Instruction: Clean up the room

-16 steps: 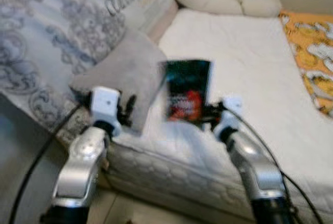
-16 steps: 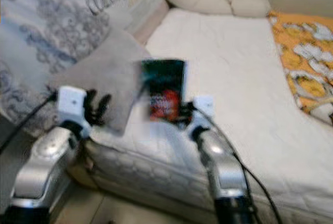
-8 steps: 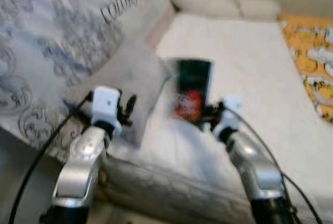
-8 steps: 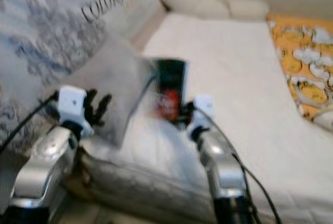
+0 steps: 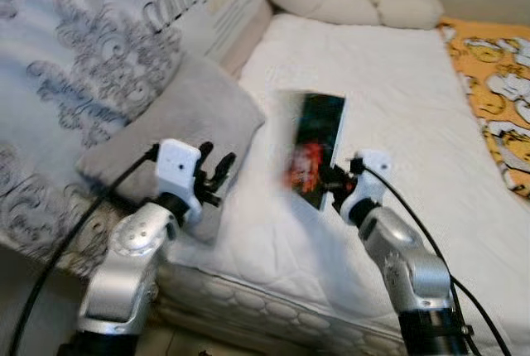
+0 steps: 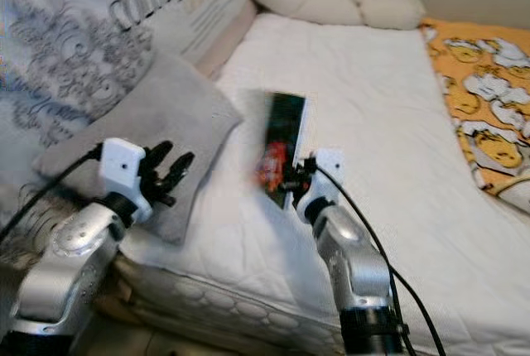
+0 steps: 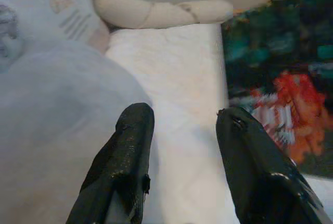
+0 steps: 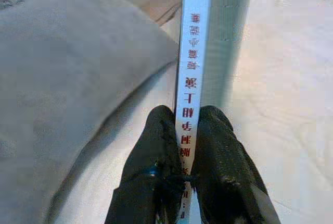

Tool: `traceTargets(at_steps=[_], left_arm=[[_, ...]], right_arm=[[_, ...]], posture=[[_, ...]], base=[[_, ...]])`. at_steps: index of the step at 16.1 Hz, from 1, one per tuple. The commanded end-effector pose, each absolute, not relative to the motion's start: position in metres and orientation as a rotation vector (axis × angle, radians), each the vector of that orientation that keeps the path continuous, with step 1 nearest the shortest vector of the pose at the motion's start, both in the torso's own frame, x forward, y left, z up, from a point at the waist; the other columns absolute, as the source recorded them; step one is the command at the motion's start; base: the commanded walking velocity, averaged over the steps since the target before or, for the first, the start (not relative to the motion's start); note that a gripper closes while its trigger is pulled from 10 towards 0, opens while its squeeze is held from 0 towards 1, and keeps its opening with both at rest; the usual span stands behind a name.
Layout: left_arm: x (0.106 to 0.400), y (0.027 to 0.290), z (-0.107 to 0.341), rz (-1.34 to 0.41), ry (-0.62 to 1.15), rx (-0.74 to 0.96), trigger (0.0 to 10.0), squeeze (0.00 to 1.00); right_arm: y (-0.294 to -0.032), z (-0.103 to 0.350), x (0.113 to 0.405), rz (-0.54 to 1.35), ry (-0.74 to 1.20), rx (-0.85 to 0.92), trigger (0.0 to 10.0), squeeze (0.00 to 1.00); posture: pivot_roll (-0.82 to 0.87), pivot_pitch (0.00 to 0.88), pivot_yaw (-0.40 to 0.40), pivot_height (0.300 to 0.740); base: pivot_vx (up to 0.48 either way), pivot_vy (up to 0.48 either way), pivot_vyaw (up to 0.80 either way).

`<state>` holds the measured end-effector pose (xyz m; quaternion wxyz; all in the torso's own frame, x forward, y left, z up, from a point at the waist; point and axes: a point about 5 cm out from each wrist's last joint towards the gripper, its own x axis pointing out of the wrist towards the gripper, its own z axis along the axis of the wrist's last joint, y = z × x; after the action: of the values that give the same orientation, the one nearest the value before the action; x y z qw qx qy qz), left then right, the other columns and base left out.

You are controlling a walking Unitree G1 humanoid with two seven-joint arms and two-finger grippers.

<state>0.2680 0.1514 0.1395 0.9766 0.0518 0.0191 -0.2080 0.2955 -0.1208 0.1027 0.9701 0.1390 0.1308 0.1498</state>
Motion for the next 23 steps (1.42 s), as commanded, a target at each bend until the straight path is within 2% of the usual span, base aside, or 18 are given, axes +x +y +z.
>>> traceTargets(at_steps=[1, 4, 5, 8, 11, 13, 15, 16, 17, 19, 23], left_arm=[[0.266, 0.148, 0.144, -0.463, 0.02, 0.1, 10.0, 0.26], [0.266, 0.146, 0.148, -0.526, 0.009, 0.098, 10.0, 0.26], [0.267, 0.146, 0.15, -0.551, 0.01, 0.106, 10.0, 0.26], [0.267, 0.146, 0.152, -0.576, 0.012, 0.111, 10.0, 0.26], [0.264, 0.14, 0.157, -0.738, 0.044, 0.125, 10.0, 0.25], [0.264, 0.139, 0.16, -0.778, 0.052, 0.133, 10.0, 0.25], [0.268, 0.141, 0.163, -0.788, 0.05, 0.142, 10.0, 0.25], [0.269, 0.142, 0.164, -0.802, 0.055, 0.143, 10.0, 0.25], [0.268, 0.142, 0.165, -0.813, 0.061, 0.143, 10.0, 0.25], [0.267, 0.139, 0.165, -0.834, 0.07, 0.143, 10.0, 0.25], [0.267, 0.133, 0.166, -0.892, 0.091, 0.138, 10.0, 0.25]], right_arm=[[-0.12, 0.115, 0.302, 0.326, 0.224, 0.306, 10.0, 0.0], [-0.122, 0.114, 0.312, 0.332, 0.261, 0.305, 10.0, 0.0], [-0.125, 0.111, 0.318, 0.317, 0.284, 0.247, 10.0, 0.0], [-0.124, 0.109, 0.33, 0.337, 0.325, 0.272, 10.0, 0.0], [-0.108, 0.104, 0.347, 0.468, 0.449, 0.489, 10.0, 0.0], [-0.107, 0.102, 0.351, 0.48, 0.513, 0.574, 10.0, 0.0], [-0.108, 0.106, 0.356, 0.491, 0.534, 0.763, 10.0, 0.0], [-0.111, 0.104, 0.358, 0.479, 0.544, 0.914, 10.0, 0.0], [-0.114, 0.097, 0.357, 0.448, 0.566, 0.947, 10.0, 0.0], [-0.12, 0.073, 0.347, 0.381, 0.647, 0.949, 10.0, 0.0], [-0.124, 0.04, 0.328, 0.308, 0.792, 0.806, 10.0, 0.0]], posture=[[-0.02, 0.0, 0.009, 0.74], [-0.02, 0.0, 0.015, 0.74], [-0.02, 0.0, 0.021, 0.74], [-0.02, 0.0, 0.028, 0.74], [-0.01, 0.0, 0.035, 0.74], [0.0, 0.0, 0.031, 0.74], [0.0, 0.0, 0.032, 0.74], [0.0, 0.0, 0.037, 0.74], [0.01, 0.0, 0.04, 0.74], [0.01, 0.0, 0.045, 0.74], [0.03, 0.0, 0.057, 0.74]], base=[[0.0, 0.0, 0.0], [0.0, 0.0, 0.0], [0.0, 0.0, 0.0], [0.0, 0.0, 0.0], [0.0, 0.0, 0.0], [0.0, 0.0, 0.0], [0.0, 0.0, 0.0], [0.0, 0.0, 0.0], [0.0, 0.0, 0.0], [0.0, 0.0, 0.0], [0.0, 0.0, 0.0]])
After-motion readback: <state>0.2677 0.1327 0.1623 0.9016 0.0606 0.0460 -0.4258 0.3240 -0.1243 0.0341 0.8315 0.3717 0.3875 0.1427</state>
